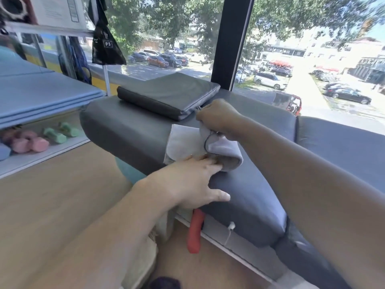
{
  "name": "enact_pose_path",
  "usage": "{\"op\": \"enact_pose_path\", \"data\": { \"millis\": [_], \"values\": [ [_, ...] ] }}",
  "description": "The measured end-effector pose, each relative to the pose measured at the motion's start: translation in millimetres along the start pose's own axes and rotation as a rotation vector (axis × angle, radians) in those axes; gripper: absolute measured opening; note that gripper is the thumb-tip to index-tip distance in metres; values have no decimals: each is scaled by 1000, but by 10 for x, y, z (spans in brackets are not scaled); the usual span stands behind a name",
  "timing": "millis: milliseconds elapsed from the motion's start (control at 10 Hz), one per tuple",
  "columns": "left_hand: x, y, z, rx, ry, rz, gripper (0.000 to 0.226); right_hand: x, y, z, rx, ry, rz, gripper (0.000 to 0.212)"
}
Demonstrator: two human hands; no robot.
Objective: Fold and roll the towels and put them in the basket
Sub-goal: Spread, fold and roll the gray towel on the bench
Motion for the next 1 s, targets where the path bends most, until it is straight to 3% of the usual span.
{"op": "enact_pose_path", "data": {
  "millis": [200,400,700,800,900,1000],
  "values": [
    [272,-387,-492,-86,-328,9,54,131,194,-160,232,-55,-36,14],
    [345,-395,-592,-64,-353,-30,71,101,349,-189,217,-3,-33,12],
    [390,-463,-687,16,-391,-55,64,187,463,-343,241,7,-32,22],
    [393,-475,-741,49,-404,-51,59,161,522,-321,161,29,-64,16],
    [334,-492,-788,93,-425,23,43,202,480,-300,-101,38,-151,17],
    [227,-503,-803,198,-510,245,48,217,226,-268,-296,-45,-118,22]
  ]
}}
Point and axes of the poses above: each hand's wrist, its own x-axis away from the middle knuckle, its own y-axis out of the palm, z = x × y, the point moved 5 cm from there along -x, towards the middle knuckle, and after that the axes turned 6 degrees about z, right-handed, at the moved point
